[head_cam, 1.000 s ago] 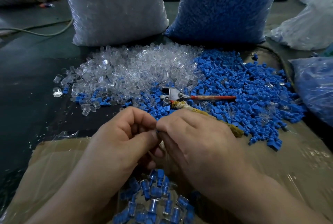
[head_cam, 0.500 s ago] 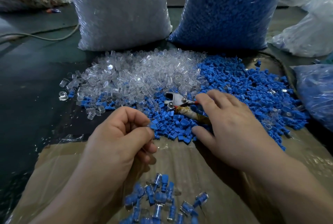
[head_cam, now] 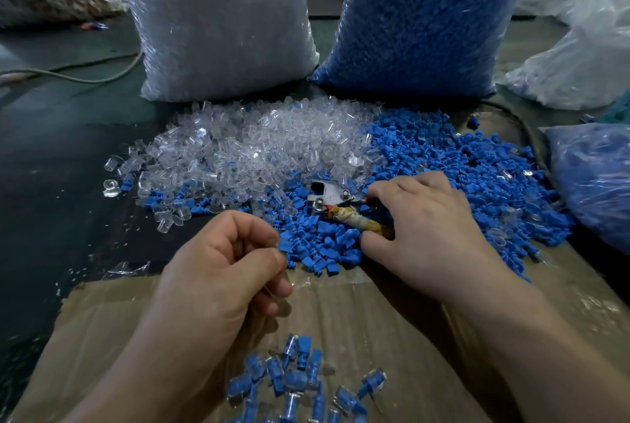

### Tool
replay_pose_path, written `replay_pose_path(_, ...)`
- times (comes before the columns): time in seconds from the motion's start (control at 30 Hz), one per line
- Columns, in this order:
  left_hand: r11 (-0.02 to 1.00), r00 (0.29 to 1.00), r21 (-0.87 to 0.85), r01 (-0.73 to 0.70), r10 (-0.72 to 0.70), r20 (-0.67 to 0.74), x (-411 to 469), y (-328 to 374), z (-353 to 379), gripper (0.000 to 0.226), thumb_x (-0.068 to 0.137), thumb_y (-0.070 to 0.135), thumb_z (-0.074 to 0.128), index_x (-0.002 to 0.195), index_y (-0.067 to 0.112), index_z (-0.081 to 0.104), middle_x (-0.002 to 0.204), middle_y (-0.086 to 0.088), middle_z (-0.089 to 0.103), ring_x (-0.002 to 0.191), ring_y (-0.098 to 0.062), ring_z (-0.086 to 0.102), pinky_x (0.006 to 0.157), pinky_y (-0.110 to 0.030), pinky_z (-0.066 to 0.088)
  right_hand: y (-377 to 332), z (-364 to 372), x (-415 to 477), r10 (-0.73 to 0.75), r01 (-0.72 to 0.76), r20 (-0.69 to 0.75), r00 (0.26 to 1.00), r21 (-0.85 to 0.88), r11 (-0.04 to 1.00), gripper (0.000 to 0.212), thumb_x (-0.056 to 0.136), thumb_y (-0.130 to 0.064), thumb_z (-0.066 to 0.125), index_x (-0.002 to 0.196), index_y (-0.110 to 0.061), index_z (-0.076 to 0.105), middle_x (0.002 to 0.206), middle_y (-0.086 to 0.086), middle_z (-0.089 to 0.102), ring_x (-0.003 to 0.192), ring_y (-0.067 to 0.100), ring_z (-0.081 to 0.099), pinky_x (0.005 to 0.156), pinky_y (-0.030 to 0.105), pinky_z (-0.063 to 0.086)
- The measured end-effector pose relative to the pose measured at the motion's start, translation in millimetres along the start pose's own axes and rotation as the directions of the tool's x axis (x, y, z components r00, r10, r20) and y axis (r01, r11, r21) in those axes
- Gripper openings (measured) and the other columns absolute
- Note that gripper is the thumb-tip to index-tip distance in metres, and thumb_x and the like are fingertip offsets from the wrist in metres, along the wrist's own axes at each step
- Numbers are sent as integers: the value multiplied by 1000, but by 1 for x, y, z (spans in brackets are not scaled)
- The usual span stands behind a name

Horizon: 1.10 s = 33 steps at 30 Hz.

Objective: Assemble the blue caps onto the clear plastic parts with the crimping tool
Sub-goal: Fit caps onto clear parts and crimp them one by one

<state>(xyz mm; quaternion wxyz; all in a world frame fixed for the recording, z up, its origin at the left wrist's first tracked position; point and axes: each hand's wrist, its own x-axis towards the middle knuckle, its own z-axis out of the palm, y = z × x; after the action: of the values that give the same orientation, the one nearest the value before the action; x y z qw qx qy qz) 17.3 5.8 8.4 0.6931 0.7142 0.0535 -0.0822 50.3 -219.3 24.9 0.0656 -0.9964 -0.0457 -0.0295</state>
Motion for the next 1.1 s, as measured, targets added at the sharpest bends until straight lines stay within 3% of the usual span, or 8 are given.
replay_pose_path(0.07,1000,1000,-18,13,-14,-7,0,2,1,25,88,3,67,79,26,71,67,-20,69,49,-25,62,45,-27,50,-1,2,0,-8,8,-26,1000,-3,1000,49,76,-59,46,119,-36,50,108,-13,55,107,17,31,80,37,24)
replay_pose_path(0.23,999,1000,-52,6,-7,-25,-1,3,1,25,88,3,66,79,25,71,67,-20,69,47,-24,60,45,-31,50,1,-3,-3,24,-23,-137,990,11,1000,48,81,-57,45,122,-31,49,102,-8,49,97,15,42,89,39,32)
replay_pose_path(0.4,995,998,-88,-40,35,-60,-2,5,3,19,87,5,67,83,24,71,65,-17,68,48,-25,59,48,-35,51,-6,-17,-16,-10,77,-308,951,206,975,41,88,-52,40,117,-25,48,90,-8,45,77,10,41,61,24,31)
replay_pose_path(0.53,991,991,-97,-89,78,-107,-2,4,2,16,89,9,66,87,24,71,66,-15,68,48,-22,60,47,-32,50,-13,-21,-31,-231,268,-208,951,173,948,42,87,-52,41,116,-26,54,89,-14,52,73,-1,46,61,19,39)
replay_pose_path(0.67,983,979,-33,-179,175,-105,-1,0,-1,20,90,8,66,85,27,71,70,-10,69,52,-17,63,49,-31,51,-14,-20,-38,-347,370,-184,920,109,922,55,82,-50,46,123,-16,61,101,-4,67,87,16,62,70,35,56)
replay_pose_path(0.8,975,970,-18,-223,220,-104,-1,-4,-2,22,87,7,69,84,28,70,70,-9,69,53,-16,64,48,-28,50,-13,-21,-38,-350,365,-158,923,77,928,60,80,-53,46,126,-18,61,107,-6,66,93,16,62,75,30,52)
replay_pose_path(0.93,965,963,-10,-262,261,-73,-1,-2,-1,12,75,23,74,85,29,70,69,-8,69,55,-16,67,48,-23,51,-12,-21,-37,-351,361,-131,927,69,930,60,81,-55,44,126,-18,62,106,-6,66,91,15,62,74,27,47)
replay_pose_path(1.1,953,952,26,-301,302,-56,0,-3,-1,11,78,26,76,86,31,69,72,-9,71,59,-19,69,49,-23,52,-12,-20,-35,-377,386,-108,920,81,919,61,86,-58,42,129,-19,62,101,-8,66,88,13,61,75,29,53)
